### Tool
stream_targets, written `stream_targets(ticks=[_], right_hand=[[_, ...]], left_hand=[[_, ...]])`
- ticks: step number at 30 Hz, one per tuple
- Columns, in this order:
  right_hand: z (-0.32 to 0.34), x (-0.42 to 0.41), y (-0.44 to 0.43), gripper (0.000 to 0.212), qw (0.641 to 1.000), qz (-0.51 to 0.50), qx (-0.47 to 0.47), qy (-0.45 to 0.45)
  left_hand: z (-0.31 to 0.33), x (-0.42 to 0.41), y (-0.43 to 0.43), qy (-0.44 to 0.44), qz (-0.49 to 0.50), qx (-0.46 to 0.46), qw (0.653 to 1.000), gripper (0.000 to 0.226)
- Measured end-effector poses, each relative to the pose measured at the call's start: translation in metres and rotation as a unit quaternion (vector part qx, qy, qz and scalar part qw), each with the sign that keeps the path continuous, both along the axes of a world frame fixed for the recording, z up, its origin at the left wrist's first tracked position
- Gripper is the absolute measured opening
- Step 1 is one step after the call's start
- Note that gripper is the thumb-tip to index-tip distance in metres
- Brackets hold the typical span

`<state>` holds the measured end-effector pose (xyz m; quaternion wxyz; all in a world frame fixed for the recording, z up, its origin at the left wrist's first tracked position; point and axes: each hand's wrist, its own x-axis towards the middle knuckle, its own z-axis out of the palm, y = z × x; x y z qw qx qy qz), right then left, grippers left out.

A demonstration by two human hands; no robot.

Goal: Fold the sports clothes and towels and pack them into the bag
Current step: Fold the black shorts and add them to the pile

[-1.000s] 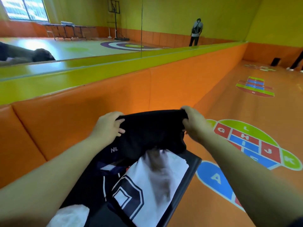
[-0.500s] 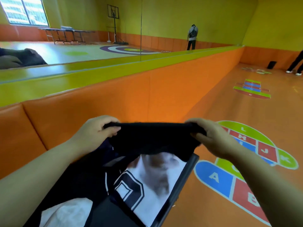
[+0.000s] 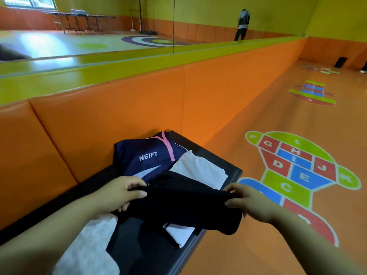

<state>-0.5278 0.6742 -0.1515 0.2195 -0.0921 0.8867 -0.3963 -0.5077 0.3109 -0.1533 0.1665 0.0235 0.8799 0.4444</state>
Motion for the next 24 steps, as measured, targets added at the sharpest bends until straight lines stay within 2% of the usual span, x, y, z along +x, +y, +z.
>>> stream_targets(ticks=[6,12,15,17,19,21,24], right_hand=[[-0.034,-0.020,-0.004,0.011,0.994,-0.102,0.019,0.022],[-0.064,-0.021,-0.008,0.015,0.983,-0.164,0.063,0.045],[-0.084,-0.017,-0.005,0.027,0.986,-0.145,0.063,0.045],[-0.094,-0.014,-0.002,0.039,0.992,-0.128,0.013,0.010],[-0.096,-0.011,-0.002,0.049,0.986,-0.122,-0.088,-0.066],[-0.099,-0.010,-0.001,0.057,0.972,-0.117,-0.160,-0.123],[-0.104,-0.013,-0.002,0.062,0.964,-0.117,-0.193,-0.144]], left_hand=[[-0.011,-0.036,0.027,0.099,0.088,-0.033,0.991,0.012],[-0.038,-0.051,0.049,0.078,0.152,-0.033,0.985,0.016],[-0.049,-0.048,0.054,0.050,0.128,-0.092,0.986,0.039],[-0.056,-0.045,0.056,0.029,0.119,-0.141,0.982,0.060],[-0.063,-0.045,0.056,0.003,0.129,-0.174,0.976,0.072],[-0.069,-0.048,0.053,-0.031,0.146,-0.136,0.979,0.074],[-0.071,-0.049,0.055,-0.030,0.150,-0.107,0.982,0.060]])
